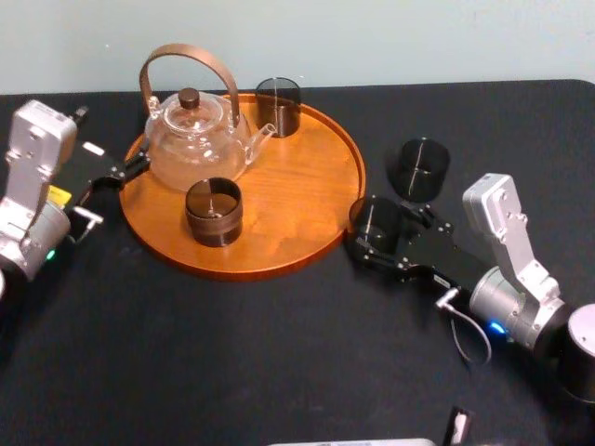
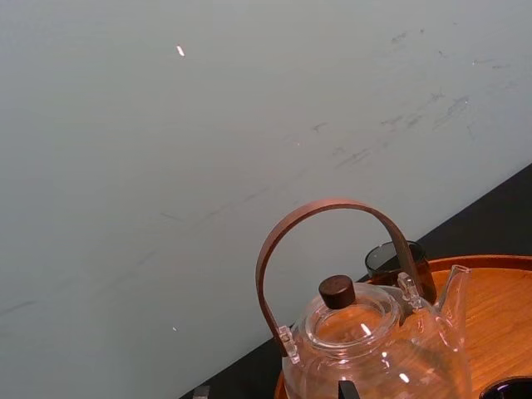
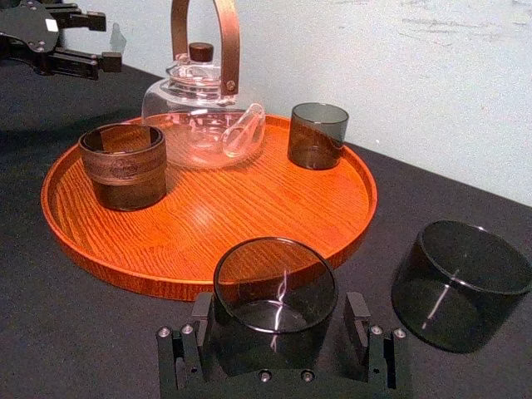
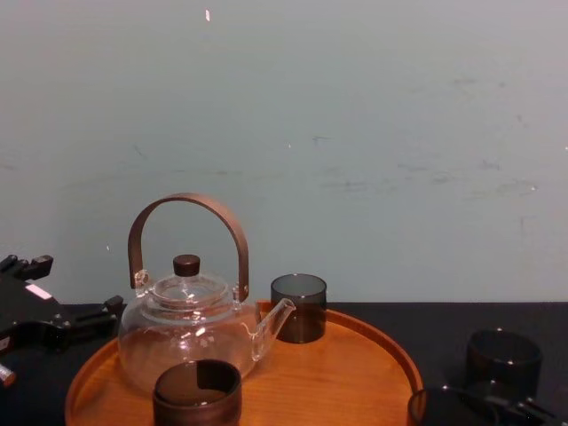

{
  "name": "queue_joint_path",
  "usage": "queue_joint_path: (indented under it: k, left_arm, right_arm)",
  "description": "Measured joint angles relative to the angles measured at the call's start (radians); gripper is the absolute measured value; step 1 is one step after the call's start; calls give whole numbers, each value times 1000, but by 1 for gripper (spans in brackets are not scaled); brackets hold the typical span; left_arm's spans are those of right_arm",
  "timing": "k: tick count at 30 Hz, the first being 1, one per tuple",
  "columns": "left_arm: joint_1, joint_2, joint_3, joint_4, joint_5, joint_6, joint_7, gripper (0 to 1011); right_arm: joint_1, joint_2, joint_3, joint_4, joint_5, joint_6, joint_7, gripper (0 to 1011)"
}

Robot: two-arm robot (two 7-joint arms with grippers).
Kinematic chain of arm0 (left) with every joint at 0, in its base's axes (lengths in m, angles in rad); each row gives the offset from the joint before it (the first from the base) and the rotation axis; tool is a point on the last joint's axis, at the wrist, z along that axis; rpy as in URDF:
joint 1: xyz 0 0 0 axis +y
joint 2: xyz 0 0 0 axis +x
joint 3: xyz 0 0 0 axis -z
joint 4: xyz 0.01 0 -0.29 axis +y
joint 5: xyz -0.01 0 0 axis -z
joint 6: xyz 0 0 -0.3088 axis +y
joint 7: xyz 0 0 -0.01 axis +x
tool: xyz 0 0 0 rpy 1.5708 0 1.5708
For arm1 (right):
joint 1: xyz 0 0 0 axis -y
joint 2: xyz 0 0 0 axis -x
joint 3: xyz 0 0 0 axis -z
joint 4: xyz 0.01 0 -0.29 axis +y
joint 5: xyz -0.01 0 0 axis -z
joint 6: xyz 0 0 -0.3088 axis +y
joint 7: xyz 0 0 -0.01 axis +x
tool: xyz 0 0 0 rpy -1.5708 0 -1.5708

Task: Pick up the glass from the table and place it on the tray.

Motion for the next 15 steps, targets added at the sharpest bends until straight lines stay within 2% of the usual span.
queue_joint_path:
  k: [15]
  left_arm:
    - [0,0,0,0,0,0,0,1001]
  right_arm:
    - [43,-23,-17,70,9,-32,31,1002]
